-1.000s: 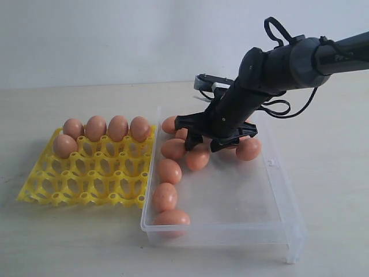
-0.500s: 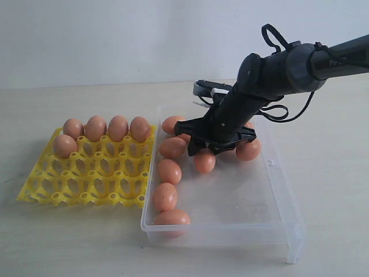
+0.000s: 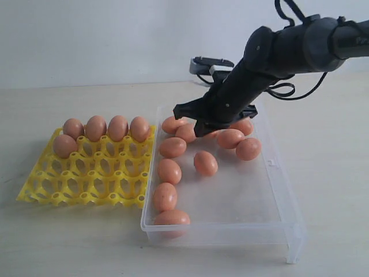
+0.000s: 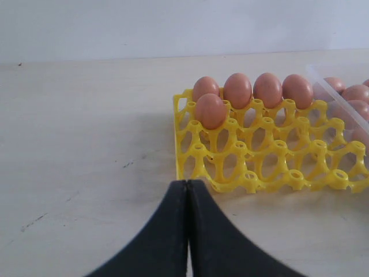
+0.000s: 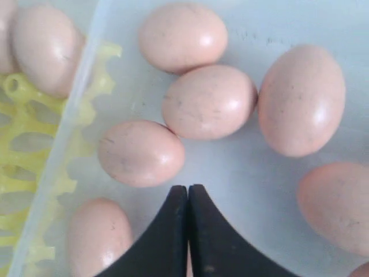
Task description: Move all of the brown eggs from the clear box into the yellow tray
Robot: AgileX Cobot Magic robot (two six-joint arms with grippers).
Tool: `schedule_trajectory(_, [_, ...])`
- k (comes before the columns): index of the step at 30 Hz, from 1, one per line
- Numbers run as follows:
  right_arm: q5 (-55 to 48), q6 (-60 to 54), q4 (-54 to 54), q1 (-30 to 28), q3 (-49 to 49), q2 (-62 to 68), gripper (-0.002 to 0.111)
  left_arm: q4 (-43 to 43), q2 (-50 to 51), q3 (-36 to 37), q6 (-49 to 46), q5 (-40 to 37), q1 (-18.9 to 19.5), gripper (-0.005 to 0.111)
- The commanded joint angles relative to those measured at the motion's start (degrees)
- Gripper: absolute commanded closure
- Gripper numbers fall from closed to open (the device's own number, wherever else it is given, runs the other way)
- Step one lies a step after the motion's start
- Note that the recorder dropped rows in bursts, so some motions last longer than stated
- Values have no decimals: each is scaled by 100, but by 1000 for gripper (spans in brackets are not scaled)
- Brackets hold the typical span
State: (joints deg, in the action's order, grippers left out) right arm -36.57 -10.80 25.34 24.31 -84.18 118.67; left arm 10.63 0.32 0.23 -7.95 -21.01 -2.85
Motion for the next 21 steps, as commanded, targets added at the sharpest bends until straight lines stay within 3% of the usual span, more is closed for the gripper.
schedule_trajectory(1, [73,-85,-215,173,-8,-361,108,6,-32,-23,4,56,6,107])
schedule_trajectory(4, [63,-146,-258,231,61,-358,106,6,-32,-23,4,56,6,107])
schedule_trajectory(6, [276,-314,-258,231,283,-349,93,6,-32,-23,4,56,6,107])
schedule_trajectory(8, [419,-314,-375,231,521,-311,64,6,-32,-23,4,56,6,107])
schedule_trajectory(10, [419,-314,-407,231,581,-276,49,6,-32,-23,4,56,6,107])
schedule_trajectory(21, [270,-482,-601,733,594,-276,49,6,-32,-23,4,56,6,107])
